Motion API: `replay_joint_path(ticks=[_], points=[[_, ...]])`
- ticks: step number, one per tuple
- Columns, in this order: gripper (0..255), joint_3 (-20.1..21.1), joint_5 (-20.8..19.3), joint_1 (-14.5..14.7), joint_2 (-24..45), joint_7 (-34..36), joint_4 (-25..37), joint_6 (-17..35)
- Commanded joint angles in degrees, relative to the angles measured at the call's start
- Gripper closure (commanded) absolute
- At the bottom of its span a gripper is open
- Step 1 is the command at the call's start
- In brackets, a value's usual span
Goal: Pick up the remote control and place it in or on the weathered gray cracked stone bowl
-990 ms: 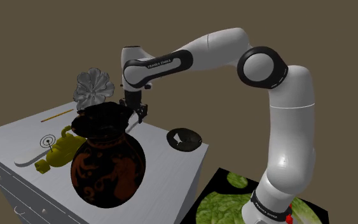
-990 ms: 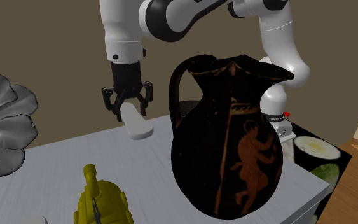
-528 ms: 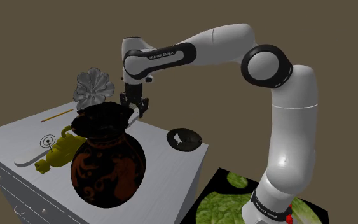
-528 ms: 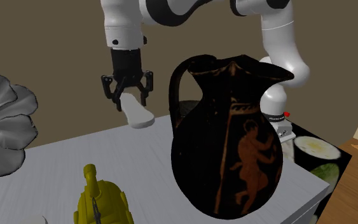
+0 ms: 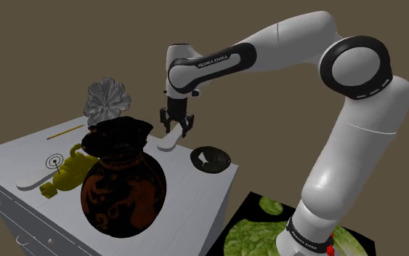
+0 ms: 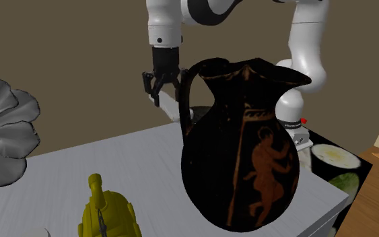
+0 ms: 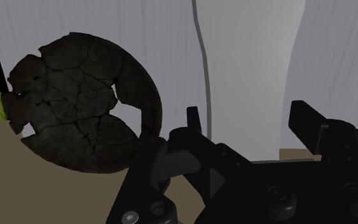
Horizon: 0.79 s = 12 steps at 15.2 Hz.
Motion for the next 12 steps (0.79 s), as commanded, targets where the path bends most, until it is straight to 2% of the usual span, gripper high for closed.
replay_joint_path(ticks=[1, 6, 11, 12], points=[[255, -0.65, 1.62, -0.78, -4.47, -2.13, -4.91, 0.68], [255, -3.26, 4.82, -1.72, -15.47, -7.51, -16.15, 1.14], [255, -6.75, 6.36, -2.17, -26.53, -12.67, -26.06, -0.13], [255, -6.71, 6.37, -2.13, -26.3, -12.66, -26.66, 0.69]])
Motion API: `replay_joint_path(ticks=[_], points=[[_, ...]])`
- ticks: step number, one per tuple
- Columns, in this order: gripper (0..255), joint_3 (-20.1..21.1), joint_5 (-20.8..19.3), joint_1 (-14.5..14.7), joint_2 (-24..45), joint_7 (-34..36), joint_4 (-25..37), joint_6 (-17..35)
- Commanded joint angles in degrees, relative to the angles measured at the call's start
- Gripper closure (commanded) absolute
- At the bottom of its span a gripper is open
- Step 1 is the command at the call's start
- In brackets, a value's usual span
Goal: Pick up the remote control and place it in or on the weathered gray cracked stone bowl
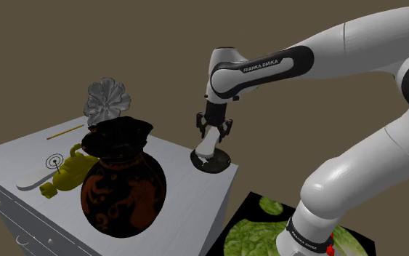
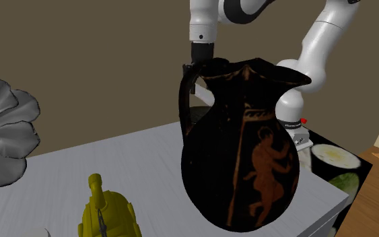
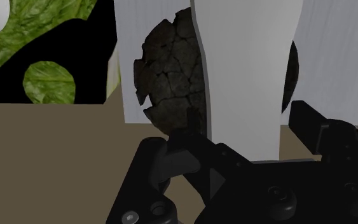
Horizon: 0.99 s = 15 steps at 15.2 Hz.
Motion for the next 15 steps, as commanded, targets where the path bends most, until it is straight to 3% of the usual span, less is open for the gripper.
replay_joint_path(ticks=[1, 15], points=[[255, -0.28, 0.16, 0.0, -0.76, -0.55, -2.11, 1.35], [255, 0.72, 0.29, 0.0, 3.85, -0.41, -8.64, 12.46]])
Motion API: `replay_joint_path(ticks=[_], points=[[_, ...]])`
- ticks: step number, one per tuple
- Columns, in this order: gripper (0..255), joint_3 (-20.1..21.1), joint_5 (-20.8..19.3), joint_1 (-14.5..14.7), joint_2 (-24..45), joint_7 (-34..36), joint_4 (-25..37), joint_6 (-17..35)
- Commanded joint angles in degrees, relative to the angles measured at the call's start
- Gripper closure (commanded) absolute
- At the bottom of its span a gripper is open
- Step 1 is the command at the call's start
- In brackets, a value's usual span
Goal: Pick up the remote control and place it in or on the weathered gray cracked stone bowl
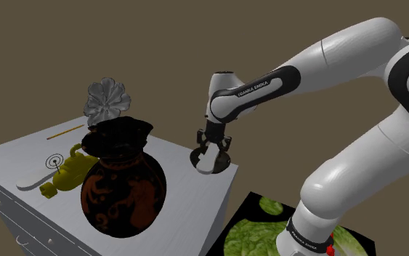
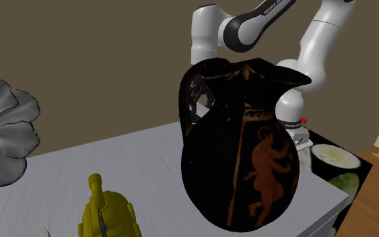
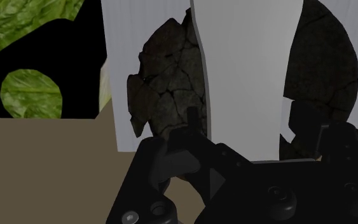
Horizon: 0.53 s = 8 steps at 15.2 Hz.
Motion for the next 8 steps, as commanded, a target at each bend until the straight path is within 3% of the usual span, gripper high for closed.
replay_joint_path(ticks=[1, 7, 8], points=[[255, 0.12, 0.02, 0.04, 0.24, 0.13, -0.13, 0.44], [255, 0.11, 0.01, 0.05, 0.25, 0.13, -0.13, 0.44], [0, 0.11, 0.02, 0.06, 0.23, 0.13, -0.12, 0.41]])
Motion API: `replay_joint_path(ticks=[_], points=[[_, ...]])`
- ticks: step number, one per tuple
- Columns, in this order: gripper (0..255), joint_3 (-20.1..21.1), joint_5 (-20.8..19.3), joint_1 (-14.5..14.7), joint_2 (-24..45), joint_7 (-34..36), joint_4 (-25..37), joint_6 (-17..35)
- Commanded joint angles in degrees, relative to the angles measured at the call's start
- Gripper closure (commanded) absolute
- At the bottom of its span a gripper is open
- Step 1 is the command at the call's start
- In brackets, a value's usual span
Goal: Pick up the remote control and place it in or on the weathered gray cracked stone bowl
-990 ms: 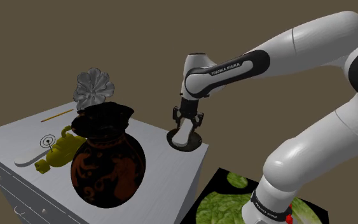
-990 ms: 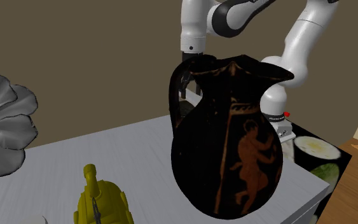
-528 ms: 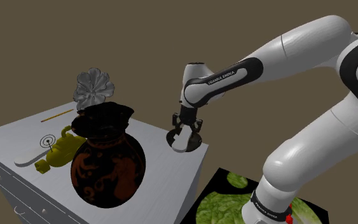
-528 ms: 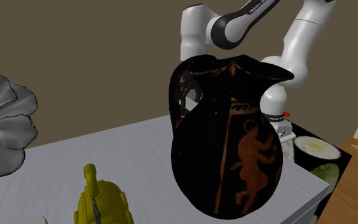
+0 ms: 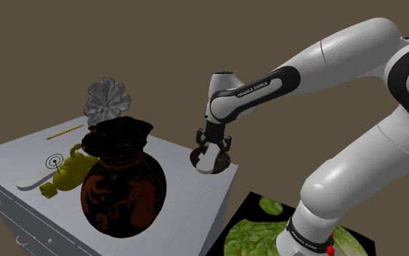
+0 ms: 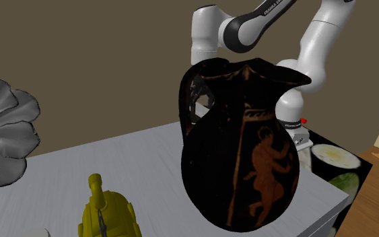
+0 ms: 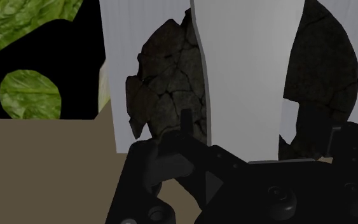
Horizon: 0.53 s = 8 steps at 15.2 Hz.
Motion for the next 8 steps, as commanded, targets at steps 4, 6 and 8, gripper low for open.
replay_joint_path(ticks=[4, 6, 8], points=[[0, 0.02, 0.01, 0.01, 0.04, 0.01, -0.01, 0.03], [0, -0.21, 0.02, 0.01, -1.07, -0.09, 1.07, -2.15], [0, -0.63, -0.01, 0.01, -3.04, -0.2, 3.46, -6.51]])
